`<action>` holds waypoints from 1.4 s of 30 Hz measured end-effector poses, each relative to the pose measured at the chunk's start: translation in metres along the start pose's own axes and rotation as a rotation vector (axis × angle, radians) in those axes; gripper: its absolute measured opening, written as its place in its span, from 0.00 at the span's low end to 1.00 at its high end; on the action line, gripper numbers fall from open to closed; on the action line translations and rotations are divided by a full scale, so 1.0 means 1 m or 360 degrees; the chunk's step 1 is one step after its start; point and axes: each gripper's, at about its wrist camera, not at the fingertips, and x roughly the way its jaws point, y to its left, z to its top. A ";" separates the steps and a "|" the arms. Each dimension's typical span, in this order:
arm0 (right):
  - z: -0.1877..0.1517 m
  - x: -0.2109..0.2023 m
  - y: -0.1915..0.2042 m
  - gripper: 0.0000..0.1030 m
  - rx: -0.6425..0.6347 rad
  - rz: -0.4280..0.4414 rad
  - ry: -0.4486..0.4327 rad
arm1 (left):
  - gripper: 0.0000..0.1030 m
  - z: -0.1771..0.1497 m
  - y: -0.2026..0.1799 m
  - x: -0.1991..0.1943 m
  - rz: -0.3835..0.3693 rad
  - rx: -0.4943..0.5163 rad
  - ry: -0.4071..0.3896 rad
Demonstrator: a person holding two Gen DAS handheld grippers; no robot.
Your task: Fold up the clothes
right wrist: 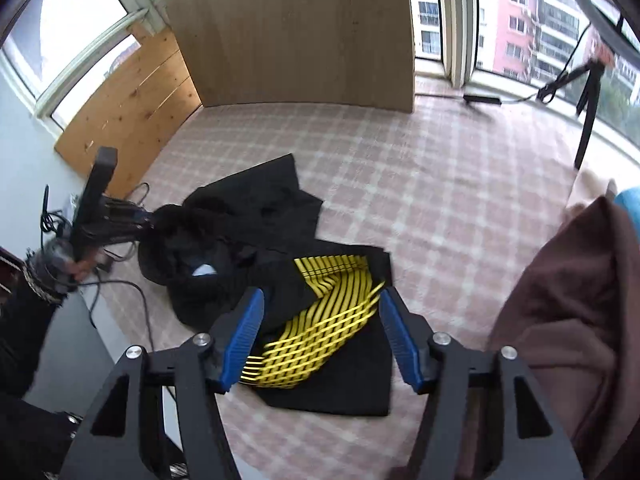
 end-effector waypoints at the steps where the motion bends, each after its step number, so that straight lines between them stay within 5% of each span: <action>1: 0.002 0.015 0.003 0.58 0.0072 0.0000 0.0040 | 0.07 -0.001 0.001 0.000 0.0002 0.0015 -0.0006; 5: 0.013 0.079 0.010 0.58 0.0313 -0.0095 0.0189 | 0.07 0.004 0.005 0.003 -0.0072 0.0039 -0.0022; 9: 0.012 0.122 0.020 0.58 0.0274 -0.0223 0.0276 | 0.07 0.007 0.005 0.013 -0.0110 0.0098 -0.0019; 10: 0.009 0.126 0.022 0.51 0.0246 -0.0225 0.0275 | 0.07 0.008 0.006 0.014 -0.0122 0.0102 -0.0020; 11: 0.005 0.121 0.024 0.25 0.0236 -0.0206 0.0246 | 0.07 0.008 0.008 0.014 -0.0132 0.0102 -0.0033; 13: -0.004 0.103 0.025 0.10 0.0241 -0.0141 0.0160 | 0.06 0.009 0.016 0.008 -0.0159 0.0067 -0.0082; 22: -0.028 -0.073 0.057 0.08 0.0177 -0.0031 -0.0460 | 0.06 0.005 0.041 -0.093 -0.0343 -0.0050 -0.0432; 34: -0.015 -0.261 0.156 0.08 -0.0313 -0.0046 -0.1007 | 0.06 -0.034 -0.021 -0.352 0.0089 0.0069 -0.1145; 38: -0.036 -0.309 0.177 0.08 -0.0424 0.0016 -0.1099 | 0.06 -0.065 -0.042 -0.394 0.0236 0.0089 -0.1186; 42: -0.054 -0.329 0.186 0.08 -0.0477 0.0062 -0.1127 | 0.06 -0.074 -0.056 -0.394 0.0311 0.0120 -0.1148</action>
